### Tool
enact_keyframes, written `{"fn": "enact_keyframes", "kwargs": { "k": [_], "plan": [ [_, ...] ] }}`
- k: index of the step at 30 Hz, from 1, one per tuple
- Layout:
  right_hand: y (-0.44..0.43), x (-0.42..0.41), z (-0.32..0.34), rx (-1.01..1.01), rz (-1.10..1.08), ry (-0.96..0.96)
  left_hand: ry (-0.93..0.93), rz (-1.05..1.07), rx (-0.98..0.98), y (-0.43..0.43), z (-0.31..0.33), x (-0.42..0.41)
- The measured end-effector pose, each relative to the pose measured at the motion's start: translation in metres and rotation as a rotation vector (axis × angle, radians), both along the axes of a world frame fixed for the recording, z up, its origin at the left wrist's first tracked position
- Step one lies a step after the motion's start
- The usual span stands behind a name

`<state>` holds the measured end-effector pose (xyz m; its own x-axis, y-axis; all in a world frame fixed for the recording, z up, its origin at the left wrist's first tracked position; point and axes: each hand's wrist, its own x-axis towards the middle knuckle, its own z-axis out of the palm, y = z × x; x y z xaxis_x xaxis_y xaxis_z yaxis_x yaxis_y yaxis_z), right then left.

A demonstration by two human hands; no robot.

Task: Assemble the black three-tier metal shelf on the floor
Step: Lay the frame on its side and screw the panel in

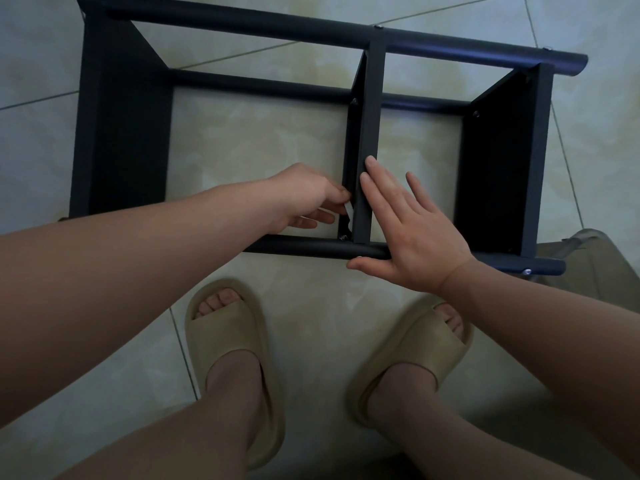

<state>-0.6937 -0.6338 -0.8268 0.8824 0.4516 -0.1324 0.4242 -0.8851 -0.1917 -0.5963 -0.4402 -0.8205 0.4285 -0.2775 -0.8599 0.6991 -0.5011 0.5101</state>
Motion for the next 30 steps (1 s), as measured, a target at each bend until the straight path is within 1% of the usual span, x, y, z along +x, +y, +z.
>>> {"fn": "enact_keyframes", "kwargs": {
  "k": [7,12,20,30],
  "plan": [
    [0.0009,0.001,0.001,0.0,-0.003,0.0,-0.019,0.068,-0.059,-0.0021,0.0006,0.0003],
    [0.0013,0.0018,0.0013,0.001,-0.002,0.001,-0.013,0.039,-0.053,-0.002,0.0013,-0.001],
    [0.002,0.0029,0.0018,0.001,-0.002,0.008,0.017,0.052,-0.033,-0.0047,0.0017,-0.0006],
    [0.0024,0.0036,0.0032,-0.012,-0.001,0.022,0.015,-0.006,-0.053,-0.0024,0.0036,0.0013]
  ]
}}
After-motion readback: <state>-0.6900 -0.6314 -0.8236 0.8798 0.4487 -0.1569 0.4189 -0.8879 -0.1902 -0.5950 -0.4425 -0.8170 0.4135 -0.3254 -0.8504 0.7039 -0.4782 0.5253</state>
